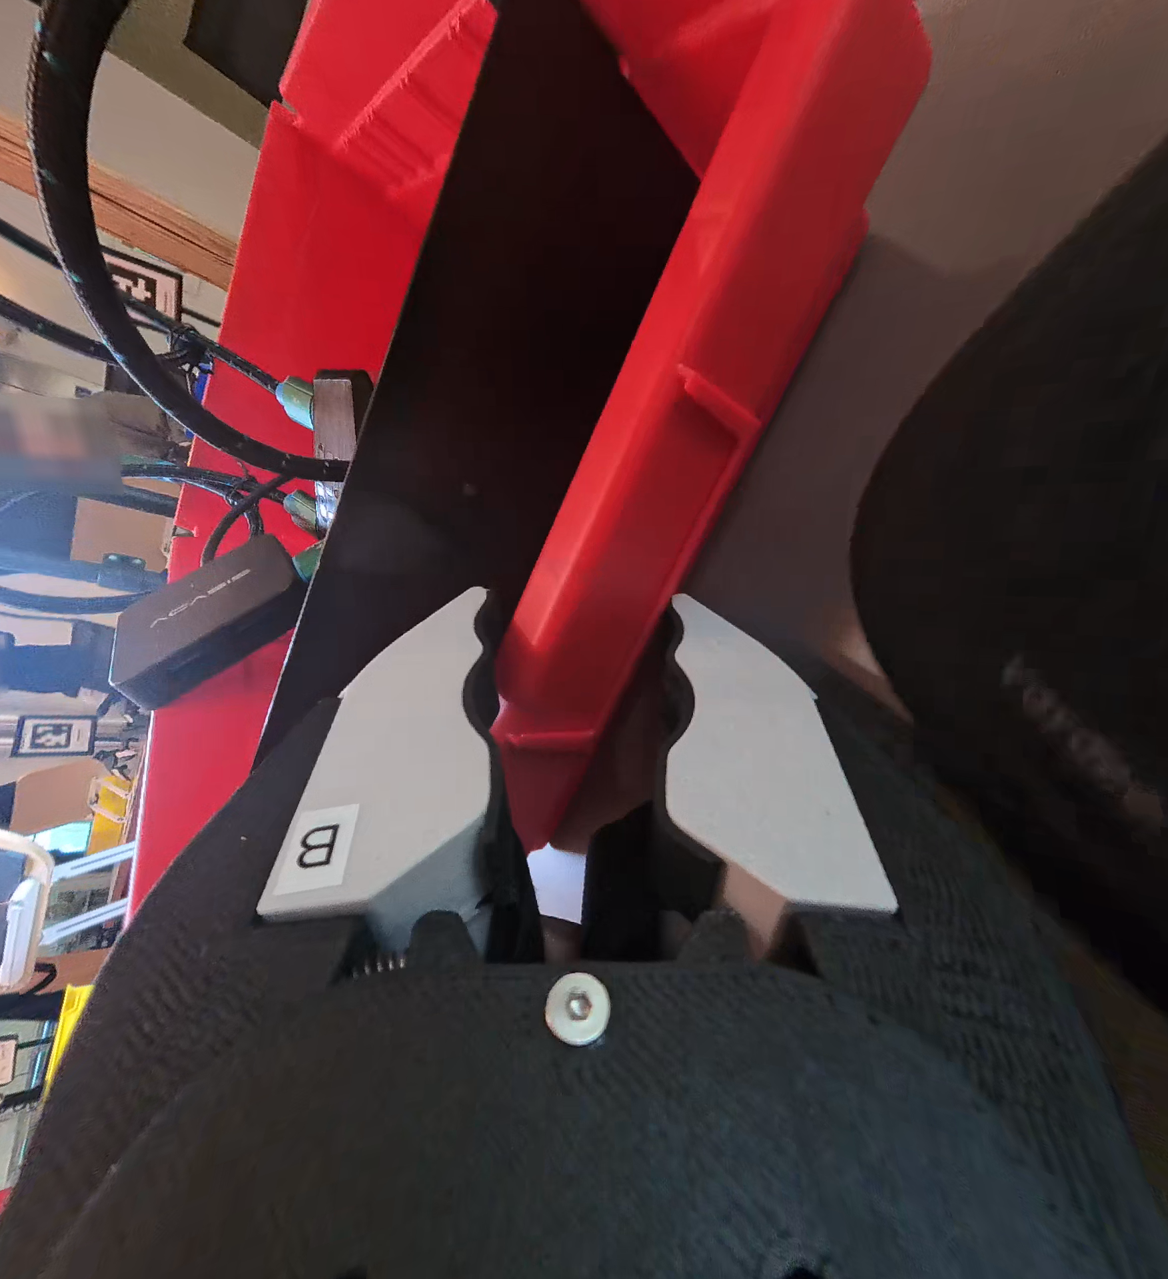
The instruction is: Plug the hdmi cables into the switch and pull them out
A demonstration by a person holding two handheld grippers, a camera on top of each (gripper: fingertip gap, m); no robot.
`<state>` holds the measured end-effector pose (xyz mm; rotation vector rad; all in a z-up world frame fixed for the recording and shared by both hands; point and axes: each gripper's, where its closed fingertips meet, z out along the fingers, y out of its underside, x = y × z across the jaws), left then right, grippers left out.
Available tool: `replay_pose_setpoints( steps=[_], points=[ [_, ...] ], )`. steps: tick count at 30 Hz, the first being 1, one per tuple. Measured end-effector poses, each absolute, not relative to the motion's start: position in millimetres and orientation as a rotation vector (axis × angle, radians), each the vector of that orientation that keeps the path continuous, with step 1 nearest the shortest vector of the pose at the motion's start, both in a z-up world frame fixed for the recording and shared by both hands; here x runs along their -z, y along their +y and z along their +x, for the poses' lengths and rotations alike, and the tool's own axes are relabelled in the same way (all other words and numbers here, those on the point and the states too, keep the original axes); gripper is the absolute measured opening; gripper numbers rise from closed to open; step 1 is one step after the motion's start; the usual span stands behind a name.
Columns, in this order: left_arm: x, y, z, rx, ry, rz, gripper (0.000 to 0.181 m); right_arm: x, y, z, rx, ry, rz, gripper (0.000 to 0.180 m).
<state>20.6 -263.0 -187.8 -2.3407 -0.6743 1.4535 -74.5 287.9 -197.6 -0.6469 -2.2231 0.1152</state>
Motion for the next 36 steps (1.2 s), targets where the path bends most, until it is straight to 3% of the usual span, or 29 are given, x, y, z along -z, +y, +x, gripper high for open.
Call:
replay_pose_setpoints(
  steps=[12,22,26,30,33,36],
  points=[
    [187,-307,73,-1.407,-0.667,-2.381,0.042,196,398,-47,-0.142,-2.122,-0.810,0.046],
    [178,-328,104,-1.308,-0.910,-2.177,0.052,180,401,-30,-0.426,-2.022,-0.766,0.052],
    [131,-315,127,-1.171,-0.972,-1.763,0.055,147,374,-8,-0.765,-1.897,-0.679,0.059],
    [72,-340,127,-1.135,-1.125,-1.425,0.064,58,338,23,-1.411,-1.462,-0.520,0.064],
    [53,-360,106,-1.036,-1.288,-1.431,0.074,7,321,50,-1.991,-1.135,-0.454,0.078],
    [57,-390,73,-0.967,-1.495,-1.558,0.076,5,306,45,-2.279,-1.000,-0.490,0.088]
  ],
)
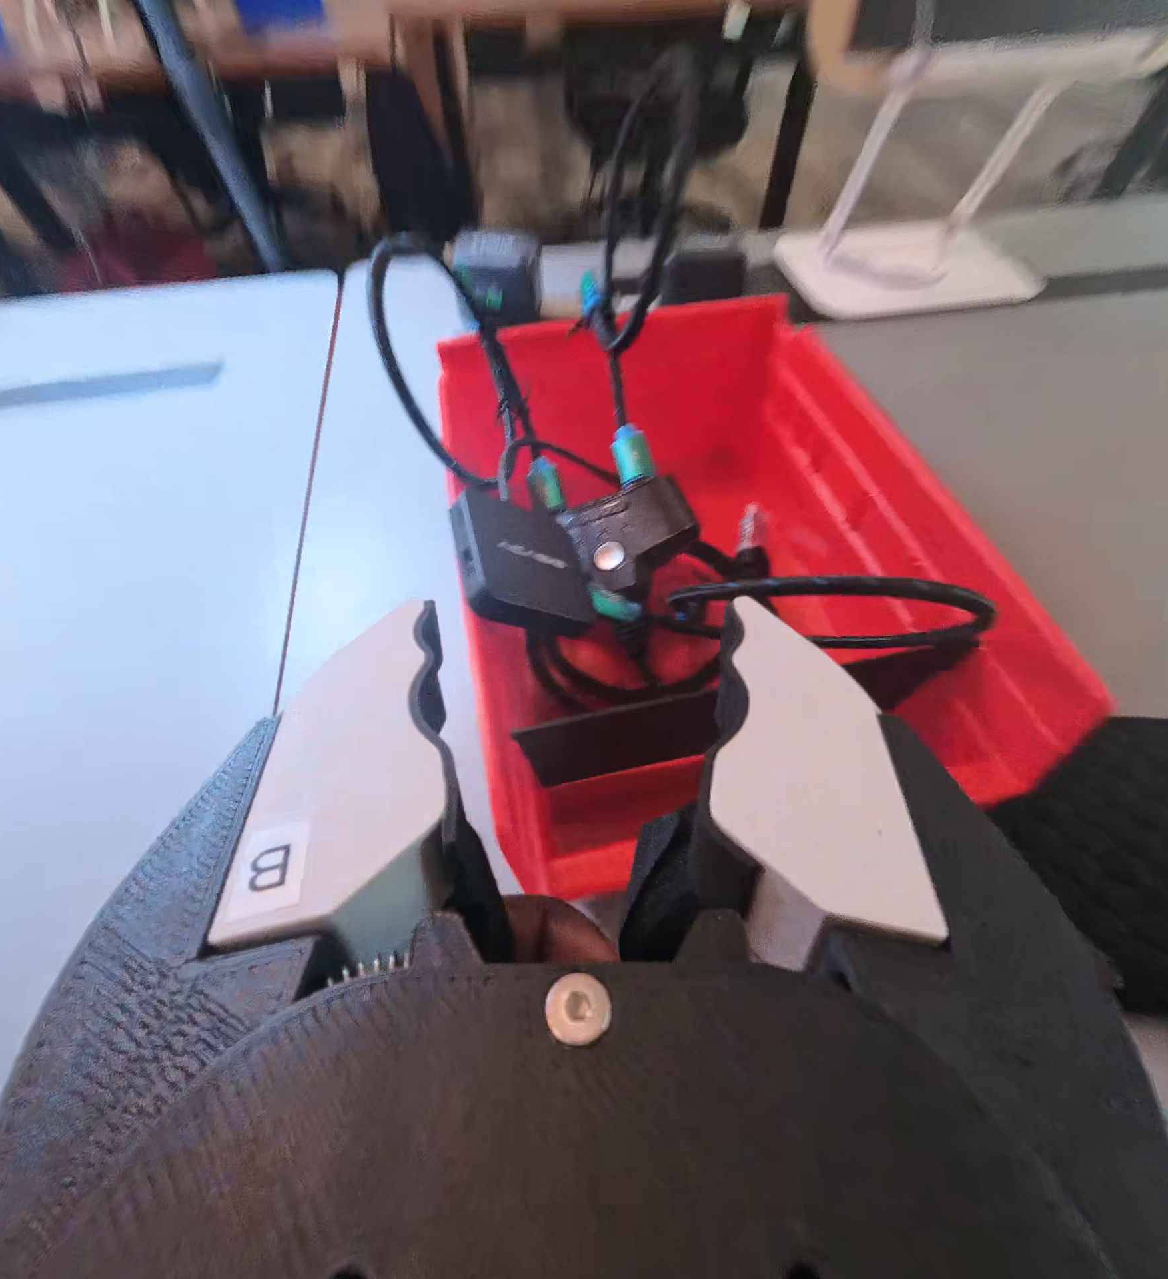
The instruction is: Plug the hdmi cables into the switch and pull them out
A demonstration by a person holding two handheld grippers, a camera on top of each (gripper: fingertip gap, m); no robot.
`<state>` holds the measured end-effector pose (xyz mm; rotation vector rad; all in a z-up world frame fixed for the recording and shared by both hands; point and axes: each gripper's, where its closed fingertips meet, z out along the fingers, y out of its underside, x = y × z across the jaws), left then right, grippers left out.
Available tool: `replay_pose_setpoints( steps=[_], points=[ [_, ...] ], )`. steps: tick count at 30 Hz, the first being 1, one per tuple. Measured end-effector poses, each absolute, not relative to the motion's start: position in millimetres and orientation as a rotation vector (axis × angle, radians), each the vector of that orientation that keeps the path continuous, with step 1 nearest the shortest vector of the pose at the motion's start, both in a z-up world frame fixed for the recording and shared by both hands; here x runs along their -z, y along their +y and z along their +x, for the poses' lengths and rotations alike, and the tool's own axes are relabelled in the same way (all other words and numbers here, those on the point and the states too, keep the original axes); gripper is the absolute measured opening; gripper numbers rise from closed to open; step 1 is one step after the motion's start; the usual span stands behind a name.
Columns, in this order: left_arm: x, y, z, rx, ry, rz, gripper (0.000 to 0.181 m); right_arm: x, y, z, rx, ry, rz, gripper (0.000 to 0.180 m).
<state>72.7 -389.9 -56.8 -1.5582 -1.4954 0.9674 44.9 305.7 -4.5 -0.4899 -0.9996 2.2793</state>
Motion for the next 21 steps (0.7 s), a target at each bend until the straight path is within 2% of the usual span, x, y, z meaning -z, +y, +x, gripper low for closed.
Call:
replay_pose_setpoints(
  steps=[4,8,11,17,21],
  points=[
    [102,-421,37,-0.693,-1.761,-1.769,0.079,34,262,30,-2.344,-1.195,-0.527,0.097],
    [131,-420,17,-0.512,-1.786,-1.833,0.061,41,255,30,-2.200,-1.253,-0.455,0.093],
    [129,-416,15,-0.624,-1.746,-1.936,0.051,38,264,30,-2.253,-1.204,-0.484,0.091],
    [114,-410,15,-0.979,-1.668,-2.214,0.056,32,275,30,-2.290,-1.116,-0.519,0.086],
    [91,-389,3,-1.205,-1.525,-2.217,0.047,36,270,28,-2.266,-1.157,-0.518,0.086]
  ],
)
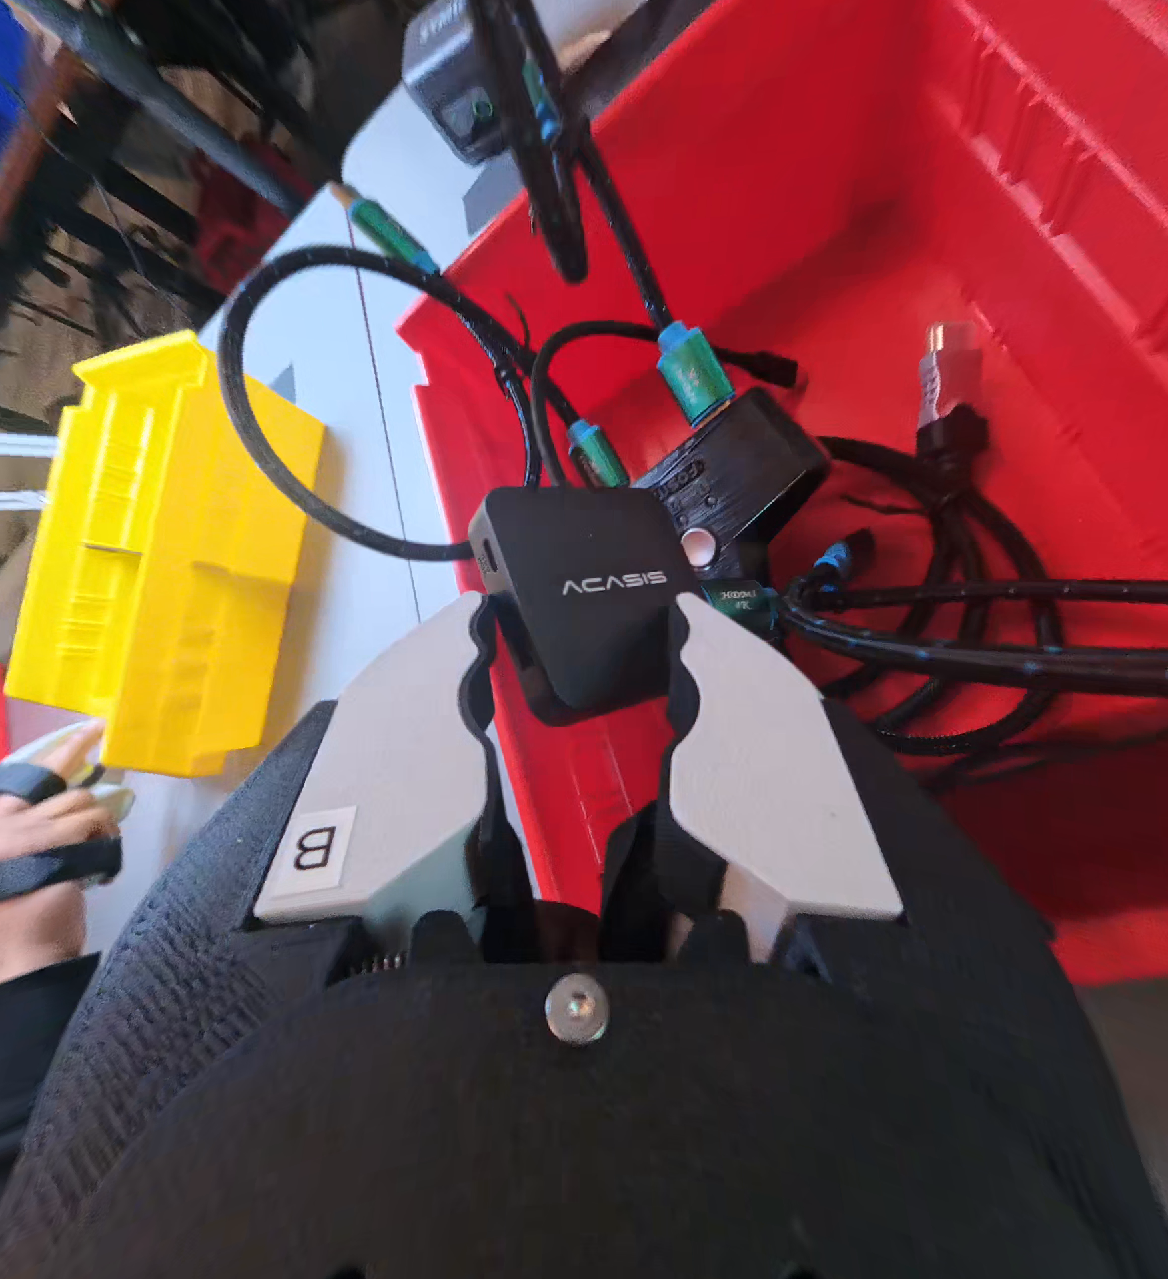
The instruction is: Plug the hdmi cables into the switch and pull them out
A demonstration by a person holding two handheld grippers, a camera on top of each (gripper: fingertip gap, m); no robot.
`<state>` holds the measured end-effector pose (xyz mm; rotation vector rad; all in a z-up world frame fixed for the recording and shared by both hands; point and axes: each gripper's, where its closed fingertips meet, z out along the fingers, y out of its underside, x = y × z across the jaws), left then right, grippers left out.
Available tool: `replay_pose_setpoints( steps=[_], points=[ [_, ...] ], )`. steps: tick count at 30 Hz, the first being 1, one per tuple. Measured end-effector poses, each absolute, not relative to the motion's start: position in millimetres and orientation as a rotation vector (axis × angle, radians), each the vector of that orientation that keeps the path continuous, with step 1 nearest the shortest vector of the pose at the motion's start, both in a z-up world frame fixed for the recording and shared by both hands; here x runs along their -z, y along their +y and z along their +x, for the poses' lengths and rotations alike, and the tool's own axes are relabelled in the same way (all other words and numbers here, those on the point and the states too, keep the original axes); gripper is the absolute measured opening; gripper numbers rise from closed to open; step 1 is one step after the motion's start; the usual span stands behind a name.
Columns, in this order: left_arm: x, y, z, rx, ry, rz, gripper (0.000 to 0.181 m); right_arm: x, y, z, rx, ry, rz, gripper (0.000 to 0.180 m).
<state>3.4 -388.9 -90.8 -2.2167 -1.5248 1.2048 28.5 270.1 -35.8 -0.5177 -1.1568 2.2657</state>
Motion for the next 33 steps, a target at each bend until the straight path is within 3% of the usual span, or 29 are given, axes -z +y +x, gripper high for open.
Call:
replay_pose_setpoints(
  steps=[4,8,10,12,14,17,21,27,30,33],
  points=[
    [77,-365,-5,-1.235,-1.449,-2.102,0.041,37,267,30,-2.260,-1.177,-0.502,0.086],
    [62,-333,-18,-0.923,-1.442,-1.664,0.041,34,270,32,-2.286,-1.148,-0.500,0.085],
    [80,-332,-19,-0.813,-1.489,-1.644,0.038,34,271,33,-2.290,-1.141,-0.500,0.084],
    [88,-335,-26,-0.836,-1.505,-1.533,0.035,34,270,33,-2.287,-1.149,-0.499,0.084],
    [87,-342,-29,-0.946,-1.476,-1.473,0.017,36,269,32,-2.280,-1.161,-0.499,0.083],
    [76,-341,-30,-1.051,-1.390,-1.416,0.015,38,267,31,-2.265,-1.180,-0.505,0.083],
    [9,-342,-16,-1.269,-1.179,-1.259,0.013,41,265,29,-2.242,-1.205,-0.510,0.082],
    [-136,-316,52,-1.540,-0.700,-0.880,0.013,48,255,29,-2.191,-1.276,-0.487,0.081],
    [-182,-296,96,-1.424,-0.516,-0.609,0.013,51,251,29,-2.164,-1.308,-0.469,0.081],
    [-189,-267,115,-1.118,-0.415,-0.461,0.015,51,251,29,-2.158,-1.307,-0.474,0.079]
  ],
)
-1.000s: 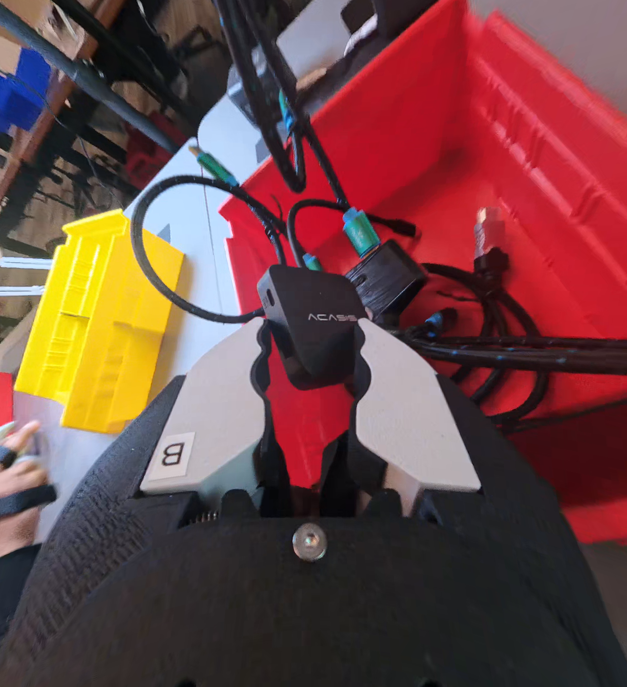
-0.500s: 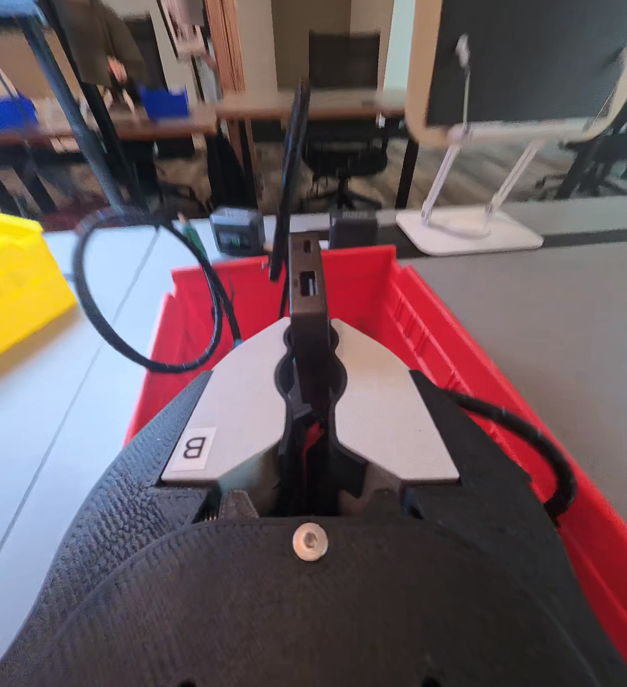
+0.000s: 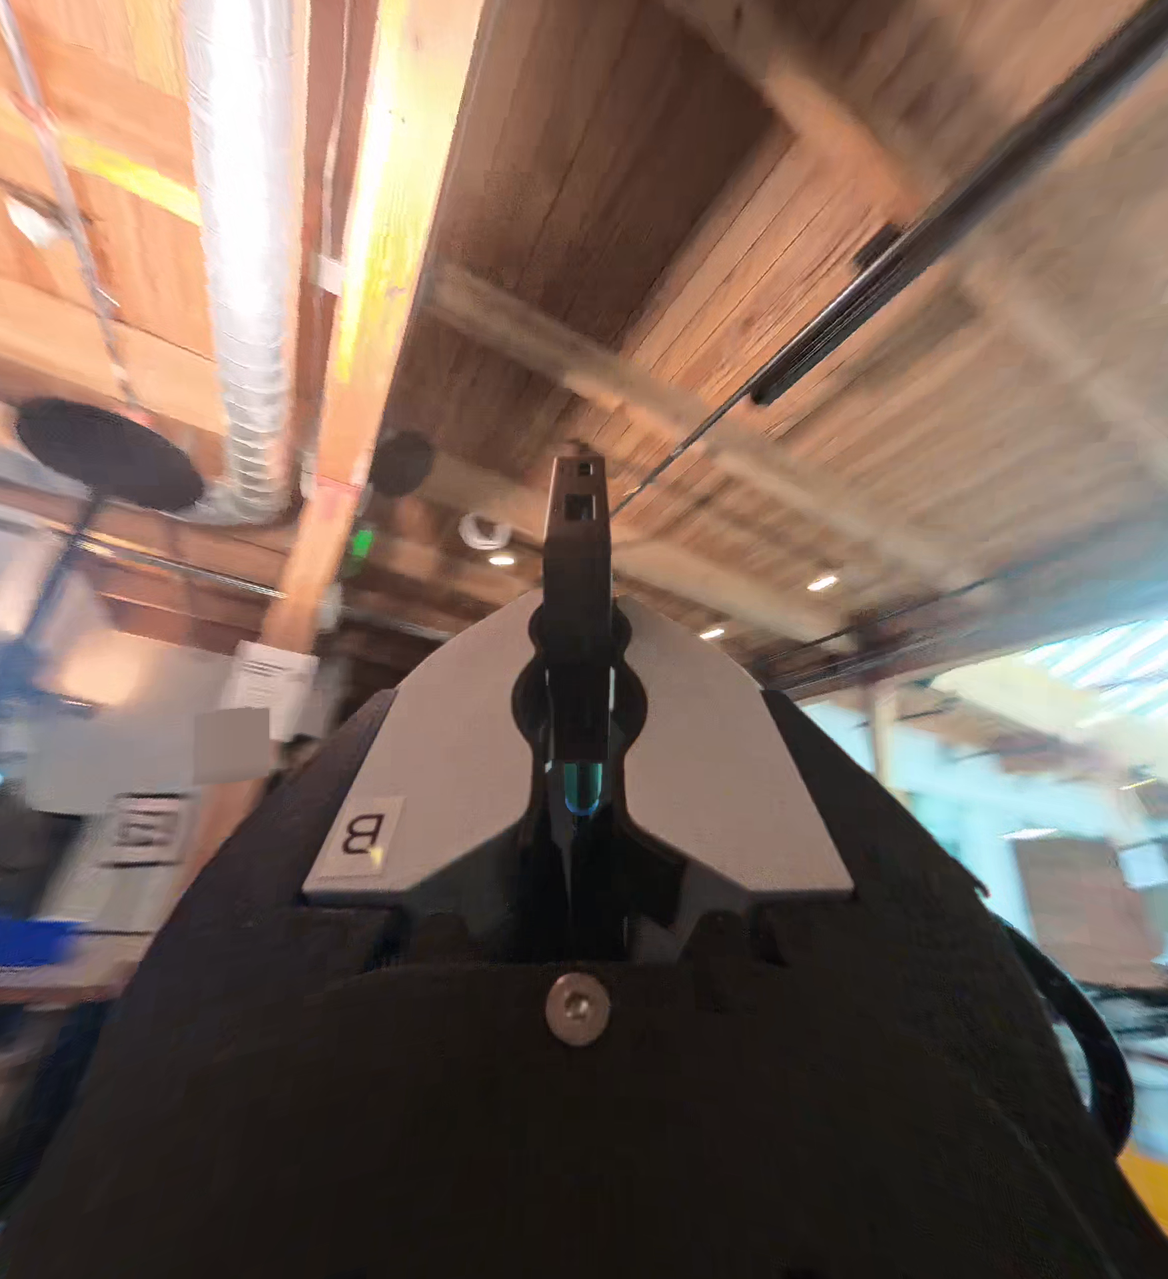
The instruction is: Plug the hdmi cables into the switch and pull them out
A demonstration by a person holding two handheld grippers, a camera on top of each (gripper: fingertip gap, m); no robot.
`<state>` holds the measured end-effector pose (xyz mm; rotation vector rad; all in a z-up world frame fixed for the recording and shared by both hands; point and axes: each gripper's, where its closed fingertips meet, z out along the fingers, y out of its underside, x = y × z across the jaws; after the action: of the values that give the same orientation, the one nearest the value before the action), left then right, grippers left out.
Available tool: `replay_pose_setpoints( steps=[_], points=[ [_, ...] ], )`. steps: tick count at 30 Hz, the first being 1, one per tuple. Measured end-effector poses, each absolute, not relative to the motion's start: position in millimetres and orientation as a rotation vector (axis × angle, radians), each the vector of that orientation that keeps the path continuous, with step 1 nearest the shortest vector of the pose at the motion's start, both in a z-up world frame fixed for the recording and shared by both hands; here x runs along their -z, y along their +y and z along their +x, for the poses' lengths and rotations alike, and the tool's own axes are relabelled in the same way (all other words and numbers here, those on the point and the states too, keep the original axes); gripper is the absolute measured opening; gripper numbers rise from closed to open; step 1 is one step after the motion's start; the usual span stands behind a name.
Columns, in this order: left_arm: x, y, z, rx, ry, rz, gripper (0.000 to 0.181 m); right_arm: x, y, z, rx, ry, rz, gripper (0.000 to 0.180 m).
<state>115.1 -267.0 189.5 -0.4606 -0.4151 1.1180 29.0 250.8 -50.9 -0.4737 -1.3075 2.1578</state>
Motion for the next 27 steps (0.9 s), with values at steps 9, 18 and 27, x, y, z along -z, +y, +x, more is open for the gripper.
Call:
replay_pose_setpoints(
  steps=[9,18,27],
  points=[
    [-91,-115,33,-0.085,-0.311,-0.556,0.013,40,196,-4,-2.092,-1.475,-0.701,0.061],
    [-7,-66,-23,0.003,-0.465,-0.652,0.012,66,15,-7,-2.686,-2.184,-0.660,0.024],
    [23,-19,-25,0.059,-0.531,-0.867,0.012,72,-15,6,-3.003,-1.796,-0.770,0.024]
  ],
)
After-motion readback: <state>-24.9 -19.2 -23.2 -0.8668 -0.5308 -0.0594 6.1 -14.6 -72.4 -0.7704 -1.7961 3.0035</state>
